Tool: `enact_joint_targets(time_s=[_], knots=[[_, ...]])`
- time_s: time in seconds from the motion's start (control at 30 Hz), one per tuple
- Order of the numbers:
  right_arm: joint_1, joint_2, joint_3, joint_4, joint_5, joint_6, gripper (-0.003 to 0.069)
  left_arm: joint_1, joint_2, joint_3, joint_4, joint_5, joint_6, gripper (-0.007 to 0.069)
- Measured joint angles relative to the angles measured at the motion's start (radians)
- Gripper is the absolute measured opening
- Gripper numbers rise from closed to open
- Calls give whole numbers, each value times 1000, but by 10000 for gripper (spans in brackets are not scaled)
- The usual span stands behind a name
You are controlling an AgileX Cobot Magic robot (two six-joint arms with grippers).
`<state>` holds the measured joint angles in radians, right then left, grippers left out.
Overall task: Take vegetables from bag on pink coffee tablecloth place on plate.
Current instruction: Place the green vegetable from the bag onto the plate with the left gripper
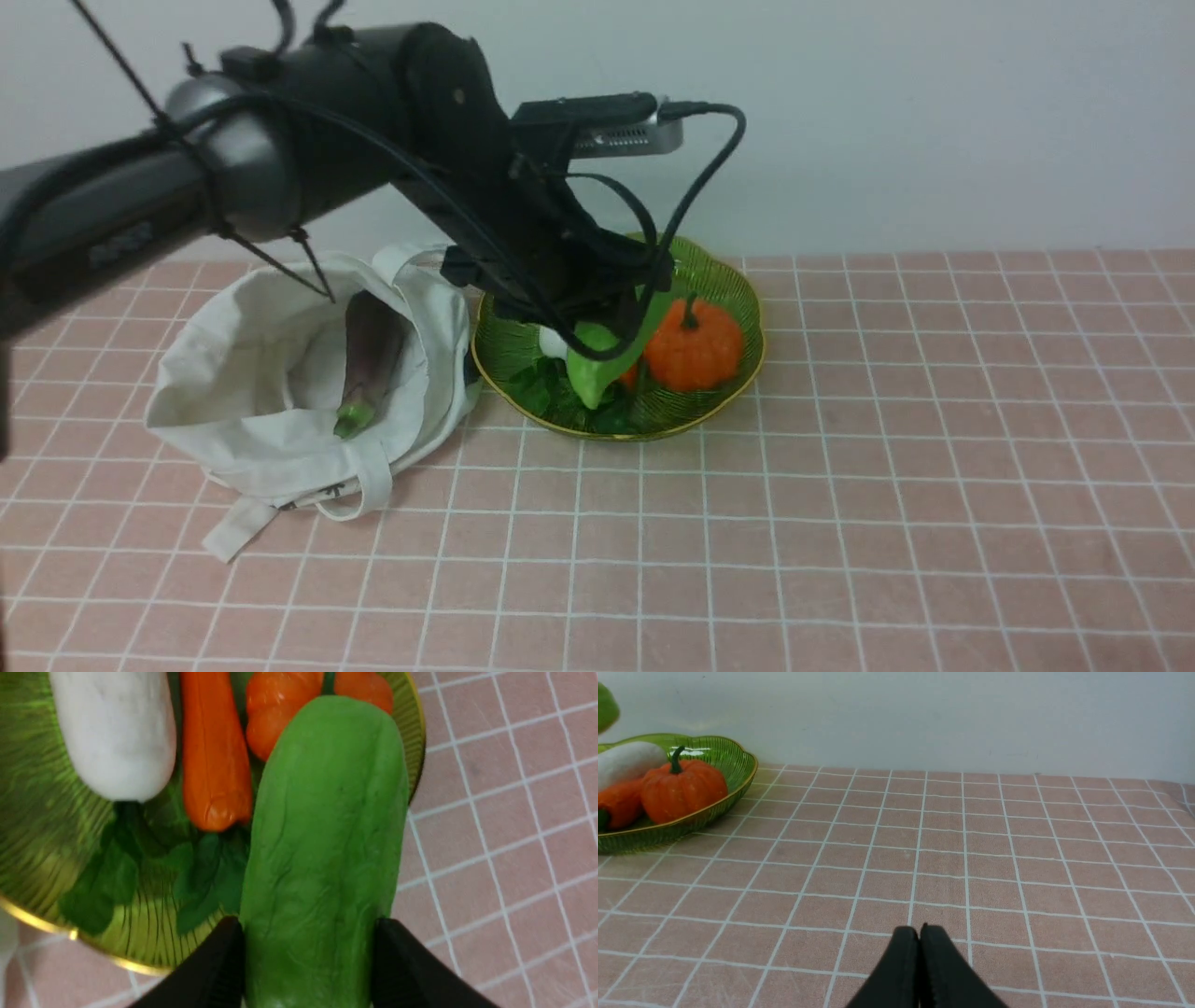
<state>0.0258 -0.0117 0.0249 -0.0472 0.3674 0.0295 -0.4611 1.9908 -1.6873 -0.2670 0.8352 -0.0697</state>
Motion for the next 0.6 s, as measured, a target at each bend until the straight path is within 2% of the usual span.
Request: enact_joint_targets(time_s=[0.27, 0.5, 0.6], knots=[[0, 0, 0, 0, 0, 0, -15, 5, 199, -276, 107, -30, -27, 319], [0, 0, 0, 0, 0, 0, -15, 5, 286, -347, 182, -26, -151, 321], [0, 0, 0, 0, 0, 0, -15, 8, 287, -349, 190, -28, -165, 358]])
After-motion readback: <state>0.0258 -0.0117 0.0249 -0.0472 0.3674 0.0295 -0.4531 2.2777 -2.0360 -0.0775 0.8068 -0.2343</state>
